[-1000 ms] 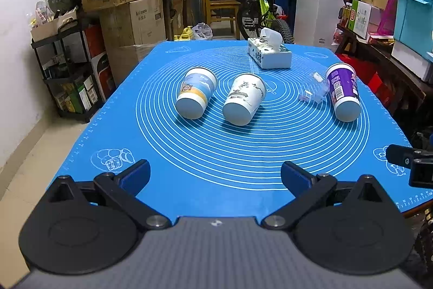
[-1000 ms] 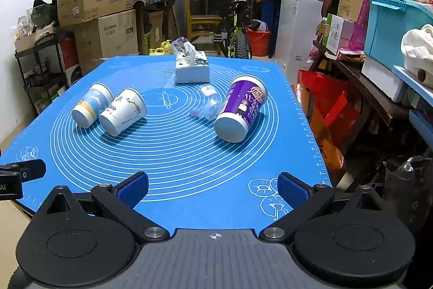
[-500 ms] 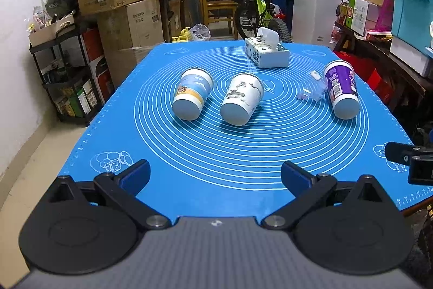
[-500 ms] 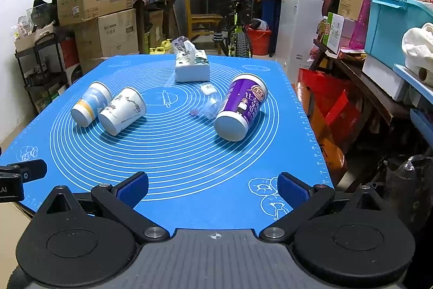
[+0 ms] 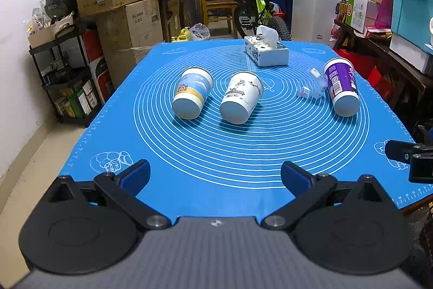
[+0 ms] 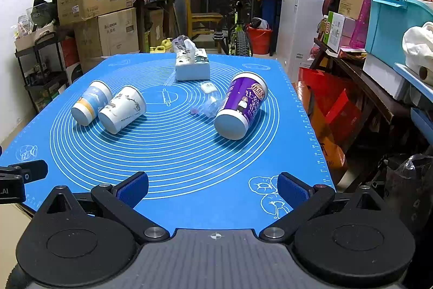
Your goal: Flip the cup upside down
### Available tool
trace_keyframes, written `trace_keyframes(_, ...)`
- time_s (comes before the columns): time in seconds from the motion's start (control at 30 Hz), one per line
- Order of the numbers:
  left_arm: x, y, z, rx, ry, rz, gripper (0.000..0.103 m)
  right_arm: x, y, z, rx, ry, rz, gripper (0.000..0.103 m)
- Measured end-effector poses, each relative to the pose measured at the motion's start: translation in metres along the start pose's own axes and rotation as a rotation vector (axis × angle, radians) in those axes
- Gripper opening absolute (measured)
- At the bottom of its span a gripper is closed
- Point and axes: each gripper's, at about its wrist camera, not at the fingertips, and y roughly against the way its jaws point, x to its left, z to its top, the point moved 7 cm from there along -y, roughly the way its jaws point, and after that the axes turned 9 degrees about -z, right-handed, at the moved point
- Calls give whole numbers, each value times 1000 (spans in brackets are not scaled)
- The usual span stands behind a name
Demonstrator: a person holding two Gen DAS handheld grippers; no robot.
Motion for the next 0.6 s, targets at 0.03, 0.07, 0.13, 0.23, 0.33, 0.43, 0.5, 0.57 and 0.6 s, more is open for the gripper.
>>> trace_keyframes(0.03,-1,0,0,-1,-1,0,101,0,0,0,1,0,0,101)
trace_keyframes(0.07,0,0,0,-1,-1,-1,101,0,0,0,1,0,0,101)
trace_keyframes(0.13,2,0,-1,0,-2,-1,101,0,0,0,1,0,0,101)
trace_keyframes(0.23,2,0,-1,0,0,-1,101,0,0,0,1,0,0,101)
trace_keyframes(0.33,2,0,-1,-1,-1,-2,101,-1,-1,-1,3,-3,0,101)
trace_keyframes(0.43,3,0,-1,-1,-1,-2,101,-1,-1,-1,3,-2,1,101)
trace_keyframes(0.5,2,0,-1,0,0,-4,101,-2,-2,-2,4,-2,2,101)
trace_keyframes(0.57,3,0,-1,1,-1,-6,101,-2,-3,-2,4,-2,2,101)
trace_keyframes(0.6,4,0,-1,2,-1,-5,101,-2,-3,-3,4,-2,2,101)
